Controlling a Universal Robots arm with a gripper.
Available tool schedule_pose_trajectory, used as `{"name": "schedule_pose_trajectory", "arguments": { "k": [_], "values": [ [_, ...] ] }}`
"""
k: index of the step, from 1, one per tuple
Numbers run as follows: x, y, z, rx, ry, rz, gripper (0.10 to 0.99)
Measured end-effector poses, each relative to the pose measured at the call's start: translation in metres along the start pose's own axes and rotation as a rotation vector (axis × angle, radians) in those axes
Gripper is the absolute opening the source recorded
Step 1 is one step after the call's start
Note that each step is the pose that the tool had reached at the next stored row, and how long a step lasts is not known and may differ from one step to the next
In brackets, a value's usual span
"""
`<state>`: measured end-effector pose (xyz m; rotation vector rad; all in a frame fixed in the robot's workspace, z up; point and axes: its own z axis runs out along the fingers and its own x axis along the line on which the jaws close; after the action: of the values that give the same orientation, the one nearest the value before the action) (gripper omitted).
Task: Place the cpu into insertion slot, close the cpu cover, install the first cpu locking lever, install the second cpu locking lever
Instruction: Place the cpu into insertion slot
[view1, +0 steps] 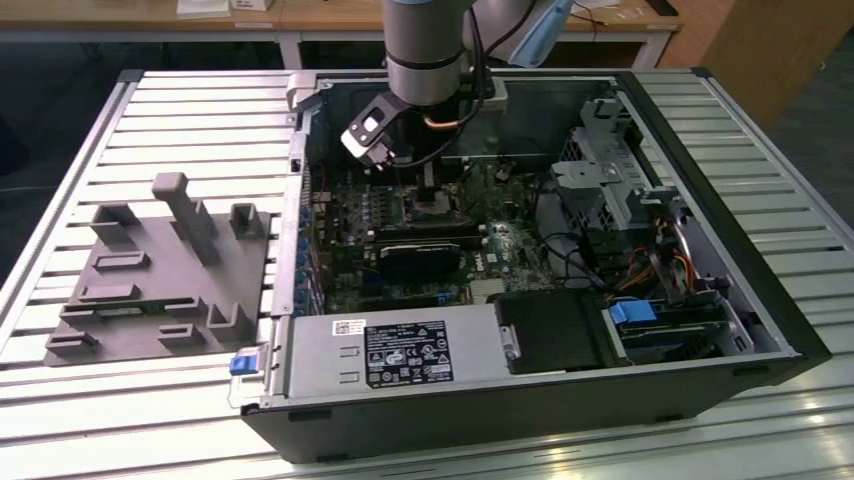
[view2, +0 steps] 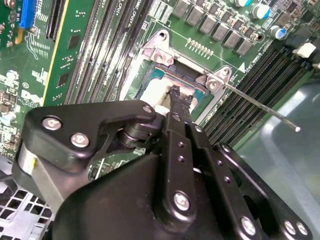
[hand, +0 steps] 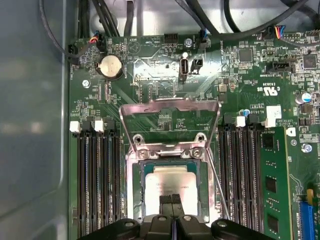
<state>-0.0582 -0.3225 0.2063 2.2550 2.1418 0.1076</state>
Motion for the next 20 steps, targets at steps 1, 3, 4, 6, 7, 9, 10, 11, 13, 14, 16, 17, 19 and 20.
{"name": "schedule_pose_trajectory", "arguments": {
  "k": [1,3,4,6,7,9,10,11,13,14,16,17,19,20],
  "values": [
    [0.0001,0.0011,0.0001,0.000,0.0001,0.000,0.106],
    [0.0003,0.0045,0.0004,0.000,0.0000,0.000,0.106],
    [0.0003,0.0062,0.0005,0.000,0.0000,0.000,0.106],
    [0.0005,0.0091,0.0006,0.000,0.0001,0.000,0.106],
    [0.0005,0.0100,0.0007,0.000,0.0000,0.000,0.106],
    [0.0005,0.0103,0.0004,0.001,-0.0003,0.000,0.106],
    [0.0006,0.0104,-0.0002,0.001,-0.0002,0.000,0.106],
    [0.0006,0.0104,-0.0013,0.001,-0.0001,0.000,0.106],
    [0.0007,0.0107,-0.0046,0.001,0.0000,0.000,0.106],
    [0.0007,0.0109,-0.0068,0.001,-0.0001,0.000,0.106],
    [0.0009,0.0112,-0.0119,0.001,0.0000,0.000,0.106],
    [0.0010,0.0114,-0.0145,0.001,-0.0001,0.000,0.106],
    [0.0012,0.0118,-0.0200,0.001,0.0000,0.000,0.106],
    [0.0012,0.0120,-0.0228,0.001,0.0000,0.000,0.106]
  ]
}}
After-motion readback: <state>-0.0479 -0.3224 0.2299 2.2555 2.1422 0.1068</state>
